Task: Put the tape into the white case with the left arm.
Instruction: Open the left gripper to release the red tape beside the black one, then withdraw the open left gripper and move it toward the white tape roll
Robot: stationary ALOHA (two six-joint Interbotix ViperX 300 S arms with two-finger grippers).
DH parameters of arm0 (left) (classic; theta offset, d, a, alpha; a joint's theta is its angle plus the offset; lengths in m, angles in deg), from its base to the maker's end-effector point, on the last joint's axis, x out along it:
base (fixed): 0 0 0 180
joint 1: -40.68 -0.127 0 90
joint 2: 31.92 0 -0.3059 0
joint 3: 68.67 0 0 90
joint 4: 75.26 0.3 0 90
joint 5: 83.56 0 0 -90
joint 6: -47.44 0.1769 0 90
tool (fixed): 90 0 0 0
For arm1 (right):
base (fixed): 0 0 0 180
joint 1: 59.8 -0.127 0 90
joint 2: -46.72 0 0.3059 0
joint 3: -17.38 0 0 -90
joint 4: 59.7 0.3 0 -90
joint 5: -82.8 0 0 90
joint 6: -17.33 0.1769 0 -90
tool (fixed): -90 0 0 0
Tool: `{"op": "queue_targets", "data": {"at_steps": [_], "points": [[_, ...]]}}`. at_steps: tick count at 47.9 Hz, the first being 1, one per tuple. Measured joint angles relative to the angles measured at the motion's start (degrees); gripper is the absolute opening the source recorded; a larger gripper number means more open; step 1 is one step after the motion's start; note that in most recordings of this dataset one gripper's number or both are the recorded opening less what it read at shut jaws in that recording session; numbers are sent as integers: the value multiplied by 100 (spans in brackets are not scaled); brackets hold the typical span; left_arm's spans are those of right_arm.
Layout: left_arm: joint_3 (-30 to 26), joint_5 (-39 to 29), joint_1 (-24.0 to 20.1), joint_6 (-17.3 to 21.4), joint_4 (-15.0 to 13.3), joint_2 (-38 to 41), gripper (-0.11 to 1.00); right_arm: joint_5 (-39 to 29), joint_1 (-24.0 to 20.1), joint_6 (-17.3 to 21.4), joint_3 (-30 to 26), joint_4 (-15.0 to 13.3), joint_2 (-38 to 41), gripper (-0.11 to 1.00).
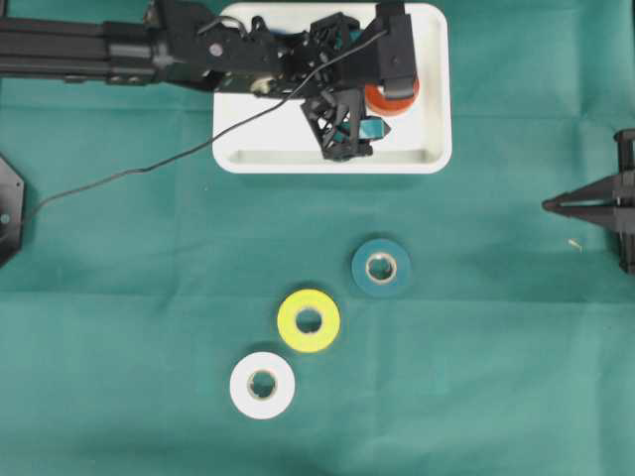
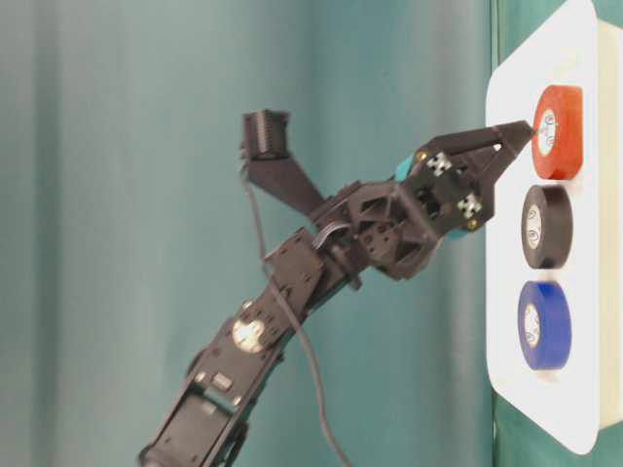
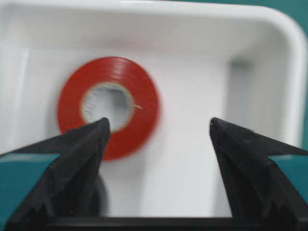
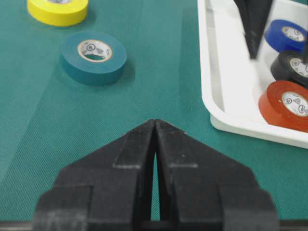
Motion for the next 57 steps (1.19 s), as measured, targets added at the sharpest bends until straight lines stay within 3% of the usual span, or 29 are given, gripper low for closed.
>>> {"op": "queue_targets", "data": {"at_steps": [17,37,57], "points": [[501,237,747,-9,-9,-571,81,9,0,0,0,-9,0,-9],[668,264,1564,-18,-9,-826,81,9,0,0,0,-9,9,-9],[677,325,2030,-18,-9,-826,81,9,0,0,0,-9,9,-9]]}}
